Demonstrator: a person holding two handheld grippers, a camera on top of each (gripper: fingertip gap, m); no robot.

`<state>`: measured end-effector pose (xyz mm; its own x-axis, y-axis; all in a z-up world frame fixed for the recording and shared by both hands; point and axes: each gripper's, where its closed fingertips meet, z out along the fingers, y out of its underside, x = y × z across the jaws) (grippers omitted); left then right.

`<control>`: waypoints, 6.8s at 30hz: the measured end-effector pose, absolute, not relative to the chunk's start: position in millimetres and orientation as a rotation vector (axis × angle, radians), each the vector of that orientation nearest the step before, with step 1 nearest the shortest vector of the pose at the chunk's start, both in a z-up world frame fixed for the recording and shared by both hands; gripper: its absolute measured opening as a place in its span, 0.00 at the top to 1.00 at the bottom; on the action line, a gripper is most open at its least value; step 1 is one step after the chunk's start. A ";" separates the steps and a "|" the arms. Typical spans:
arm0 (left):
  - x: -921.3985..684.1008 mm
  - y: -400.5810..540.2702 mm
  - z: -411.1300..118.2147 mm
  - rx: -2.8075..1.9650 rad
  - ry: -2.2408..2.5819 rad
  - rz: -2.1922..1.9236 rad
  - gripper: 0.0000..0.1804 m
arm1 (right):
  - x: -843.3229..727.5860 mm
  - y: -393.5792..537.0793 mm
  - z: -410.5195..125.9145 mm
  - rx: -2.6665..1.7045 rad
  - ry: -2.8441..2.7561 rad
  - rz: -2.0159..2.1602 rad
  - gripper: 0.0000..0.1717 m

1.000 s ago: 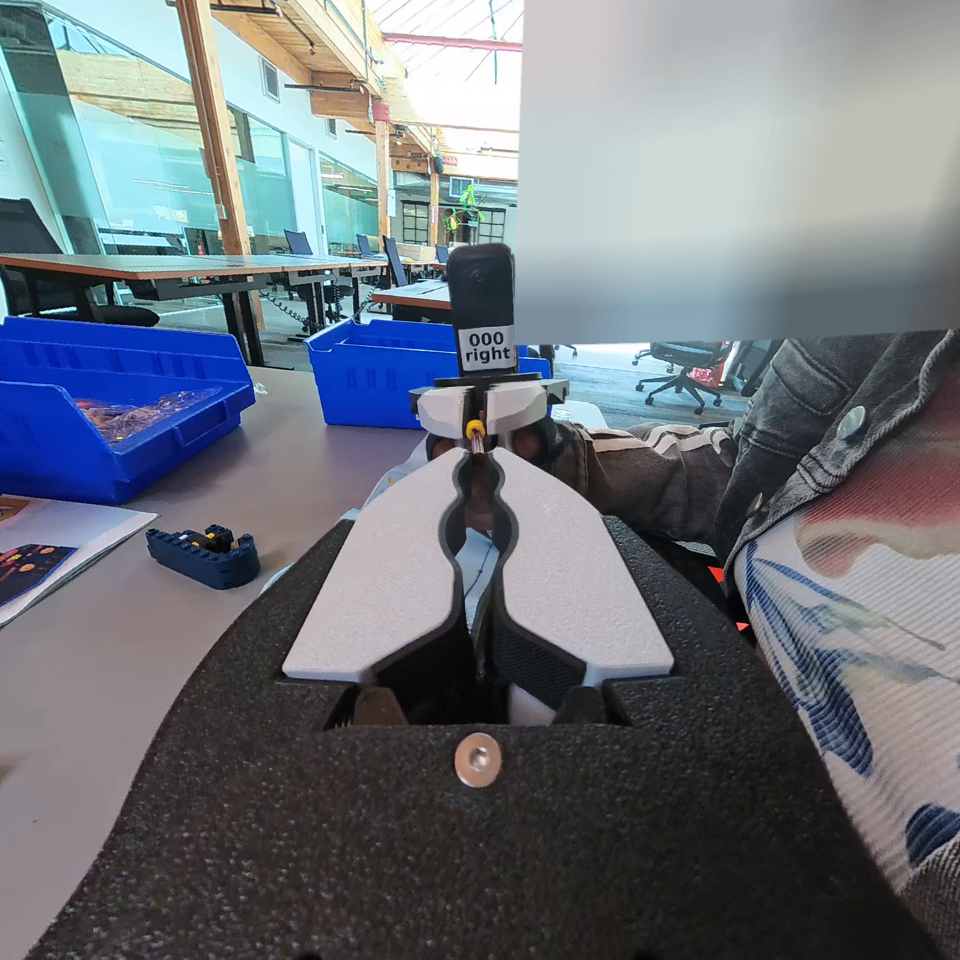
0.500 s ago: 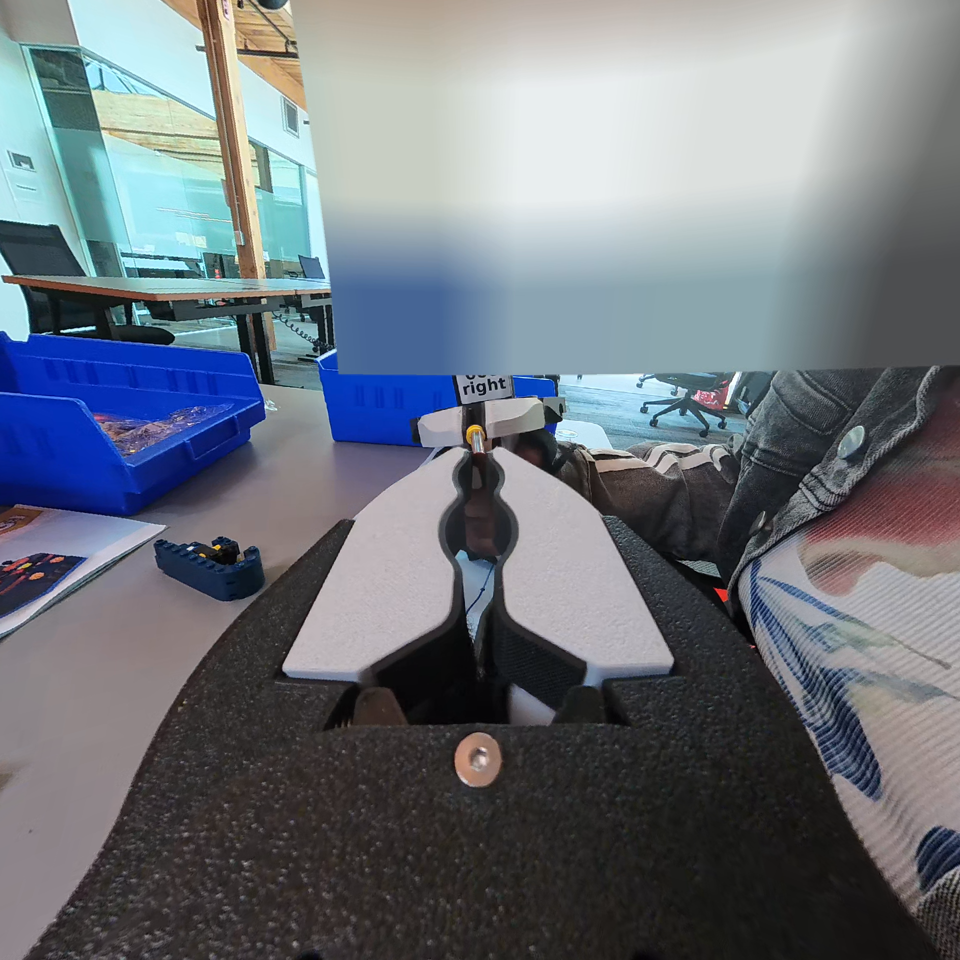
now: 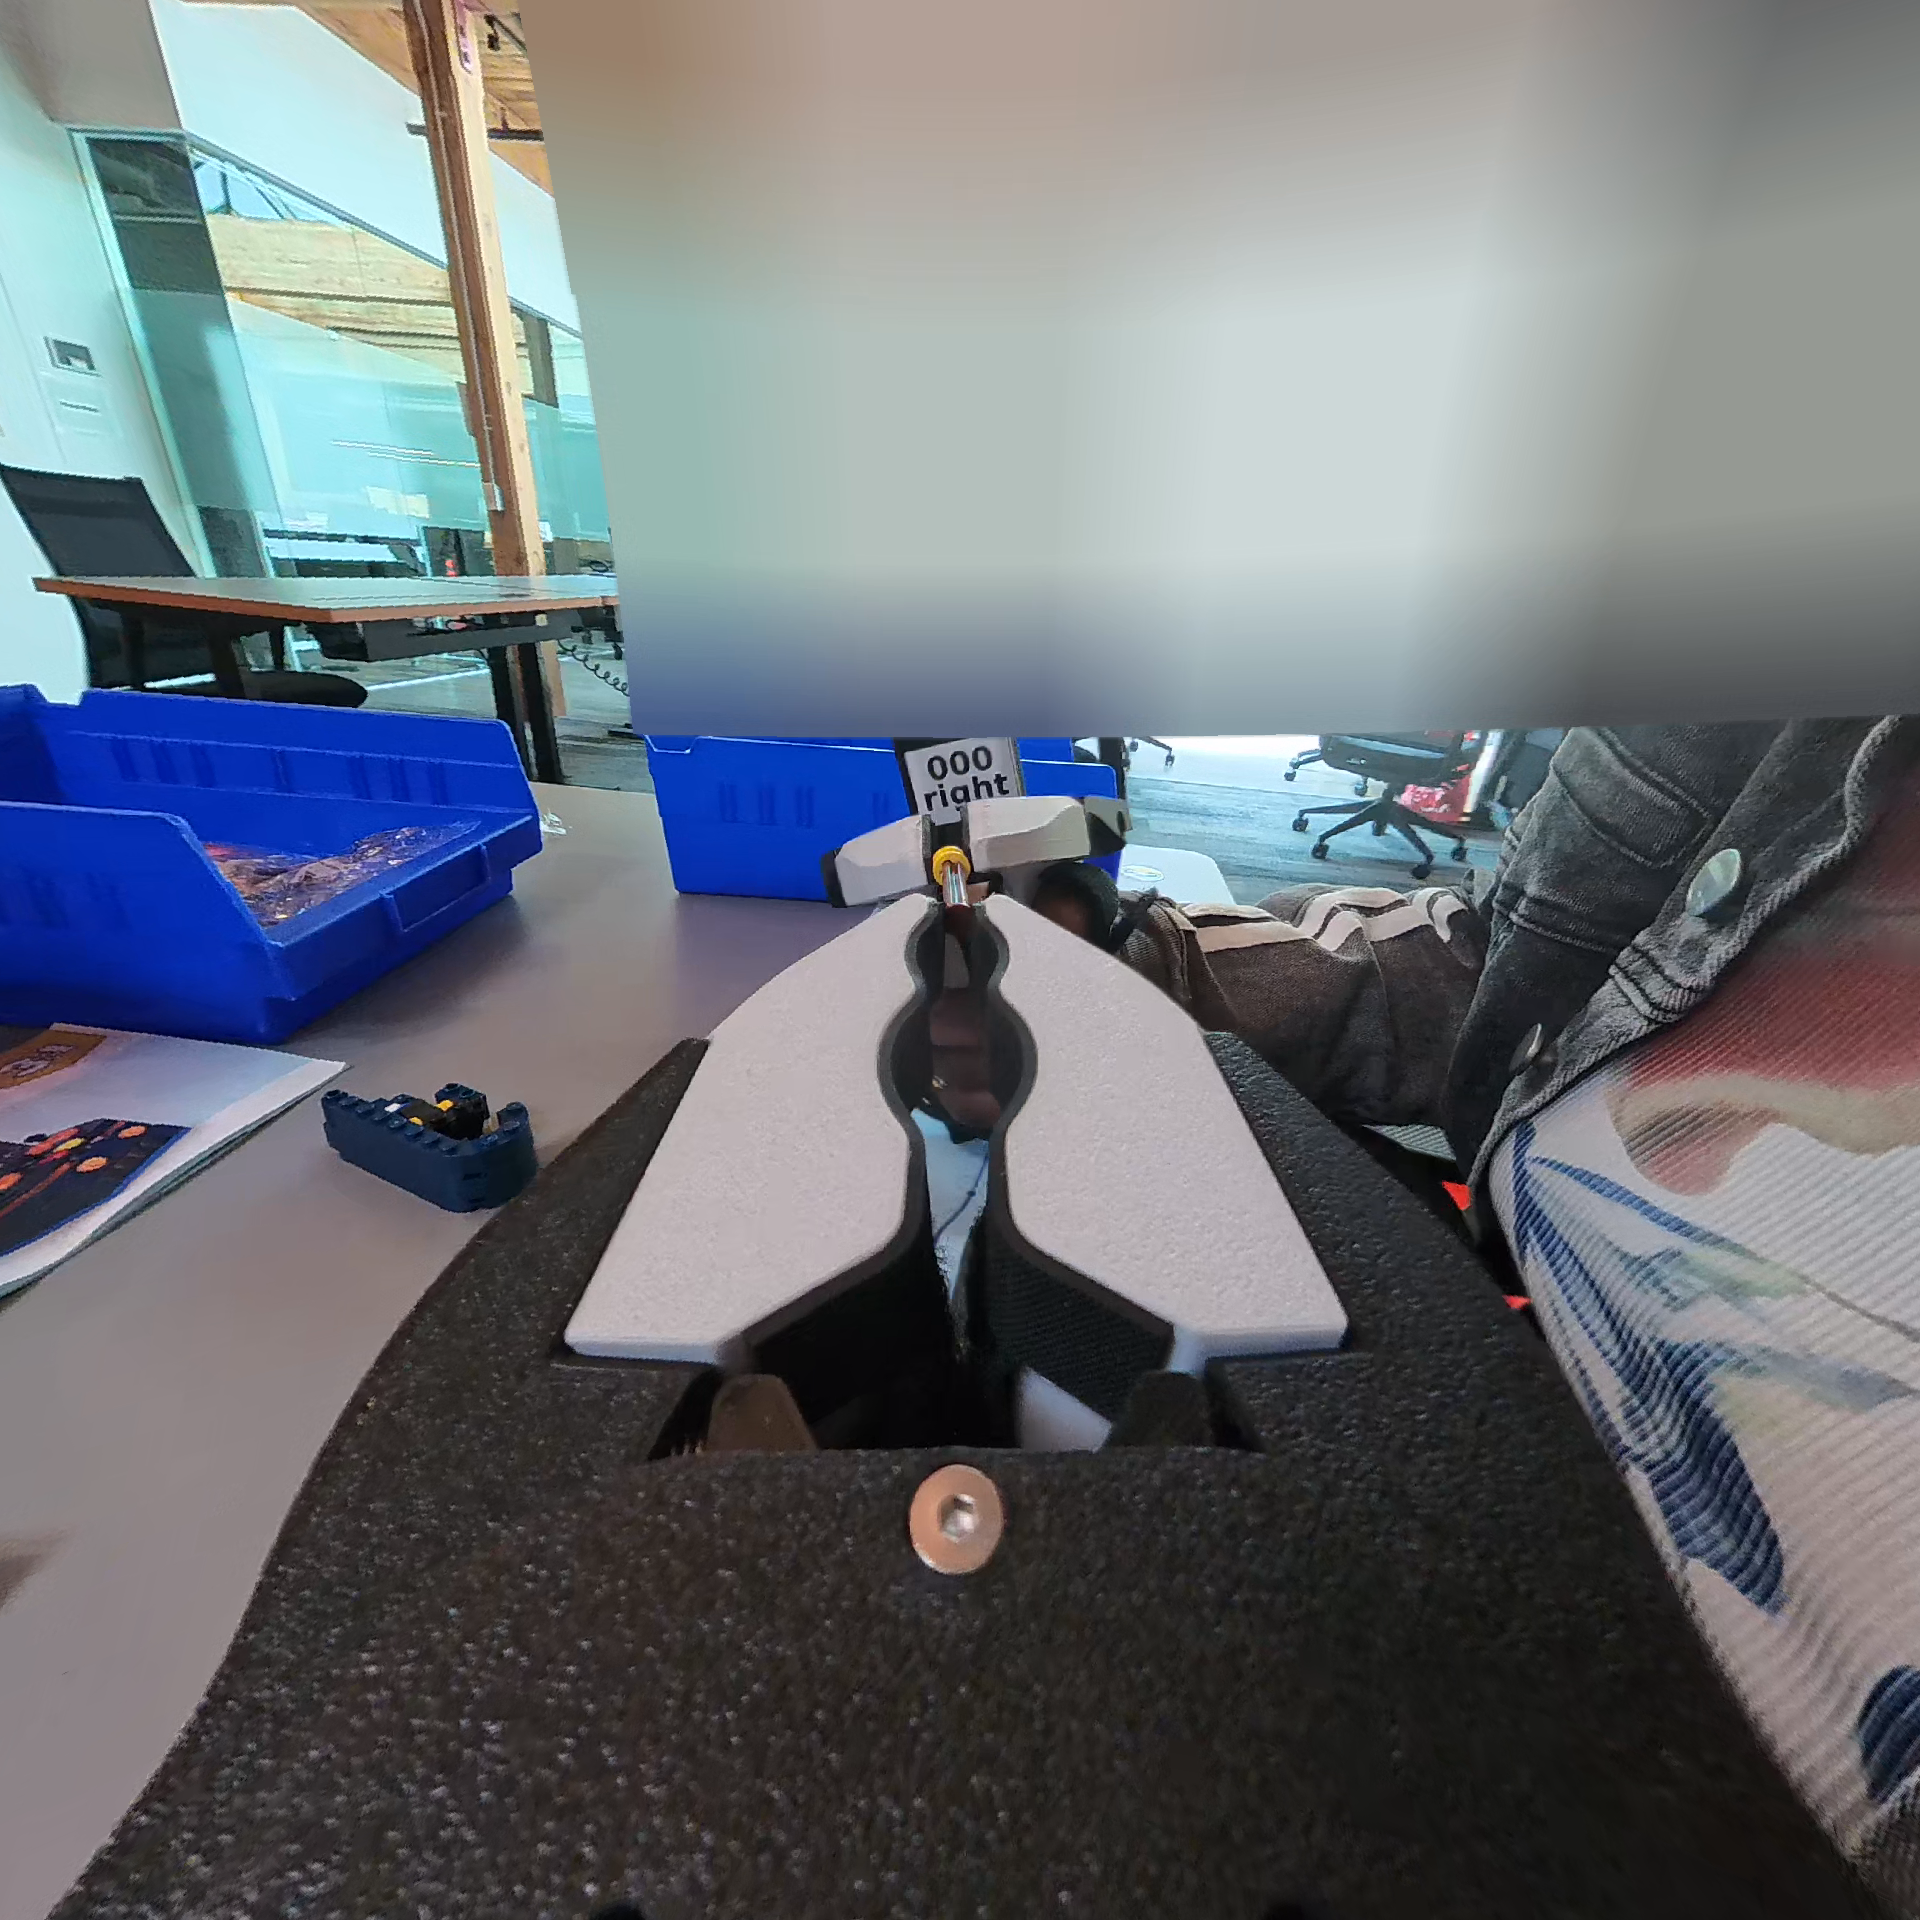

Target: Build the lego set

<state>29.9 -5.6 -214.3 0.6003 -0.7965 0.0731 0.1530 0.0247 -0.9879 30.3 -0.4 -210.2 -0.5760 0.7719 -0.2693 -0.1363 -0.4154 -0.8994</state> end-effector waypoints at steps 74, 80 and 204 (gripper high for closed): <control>38.4 6.9 -216.8 -1.266 0.373 -0.937 0.98 | 30.1 12.8 -201.3 -1.113 -0.868 2.174 0.97; 48.2 4.4 -230.9 -1.390 0.508 -0.962 0.98 | 47.0 10.1 -225.2 -1.228 -1.125 1.985 0.97; 76.5 -63.4 -327.1 -1.982 1.136 -0.645 0.98 | 76.7 -54.4 -343.0 -1.184 -1.995 0.445 0.97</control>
